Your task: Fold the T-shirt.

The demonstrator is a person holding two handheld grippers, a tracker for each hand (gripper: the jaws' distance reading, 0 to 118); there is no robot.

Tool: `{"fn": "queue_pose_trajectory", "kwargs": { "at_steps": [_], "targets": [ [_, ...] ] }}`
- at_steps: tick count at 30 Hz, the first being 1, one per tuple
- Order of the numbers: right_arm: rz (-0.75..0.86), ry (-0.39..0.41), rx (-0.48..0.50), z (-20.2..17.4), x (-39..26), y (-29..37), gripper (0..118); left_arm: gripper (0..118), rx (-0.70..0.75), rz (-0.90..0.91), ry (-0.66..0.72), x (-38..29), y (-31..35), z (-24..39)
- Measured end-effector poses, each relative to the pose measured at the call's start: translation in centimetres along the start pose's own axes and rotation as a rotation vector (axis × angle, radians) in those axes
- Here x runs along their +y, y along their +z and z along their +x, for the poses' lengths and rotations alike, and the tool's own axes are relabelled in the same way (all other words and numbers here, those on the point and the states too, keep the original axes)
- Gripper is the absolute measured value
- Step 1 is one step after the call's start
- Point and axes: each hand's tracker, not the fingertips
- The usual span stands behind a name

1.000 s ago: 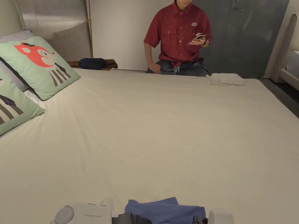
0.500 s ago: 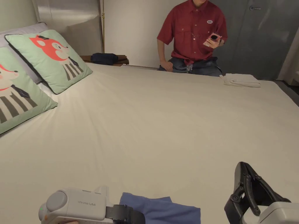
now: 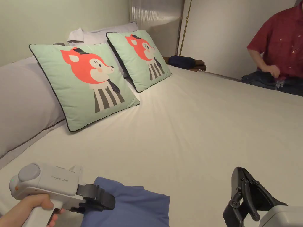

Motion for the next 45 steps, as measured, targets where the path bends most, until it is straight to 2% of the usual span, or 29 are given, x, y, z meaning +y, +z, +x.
{"fn": "queue_pose_trajectory", "kwargs": {
  "at_steps": [9,11,12,13,15,18,20,24,25,26,27,28,29,33,39,45],
  "targets": [
    [-0.053,0.018,0.014,-2.0,-0.8,-2.4,0,29,0.087,-0.012,-0.026,5.2,1.5,-1.9],
    [-0.063,0.016,0.013,-2.0,-0.9,-2.6,0,39,0.103,-0.022,-0.049,5.3,1.3,-1.6],
    [-0.066,0.017,0.015,-2.0,-0.9,-2.6,0,49,0.126,-0.020,-0.068,5.2,1.3,-1.4],
    [-0.066,0.020,0.016,-2.1,-0.9,-2.7,0,70,0.173,-0.010,-0.105,5.2,1.4,-1.3],
    [-0.065,0.026,0.018,-2.2,-0.7,-2.5,0,94,0.283,0.050,-0.172,4.5,1.9,-0.3],
    [-0.058,0.022,0.021,-1.9,-0.4,-2.1,0,98,0.405,0.195,-0.310,2.9,4.1,2.1],
    [-0.051,0.019,0.017,-1.5,-0.1,-1.4,0,98,0.358,0.283,-0.313,1.0,5.9,4.1],
    [-0.047,0.010,-0.008,-0.5,0.3,-0.2,0,97,0.258,0.286,-0.350,-2.2,7.7,6.7],
    [-0.046,0.003,-0.019,-0.2,0.4,0.1,0,94,0.261,0.277,-0.355,-3.0,7.6,7.0],
    [-0.048,-0.002,-0.027,0.2,0.6,0.5,0,85,0.266,0.273,-0.363,-4.3,7.0,8.1],
    [-0.047,-0.007,-0.036,0.5,0.7,1.0,0,67,0.268,0.280,-0.388,-5.4,6.4,9.0],
    [-0.045,-0.011,-0.049,0.9,0.9,1.6,0,29,0.283,0.299,-0.407,-6.6,5.6,10.1],
    [-0.043,-0.011,-0.059,1.4,1.0,2.2,0,5,0.313,0.322,-0.421,-7.7,4.3,10.9],
    [-0.052,-0.010,-0.116,3.7,1.7,4.9,0,3,0.282,0.382,-0.435,-11.1,0.1,14.3],
    [-0.036,0.006,-0.266,9.0,3.5,9.5,0,2,0.261,0.594,-0.666,-16.2,-4.5,23.7],
    [0.030,0.067,-0.407,14.3,7.0,13.4,0,2,0.201,0.917,-0.828,-20.0,-5.7,33.5]
  ]
}}
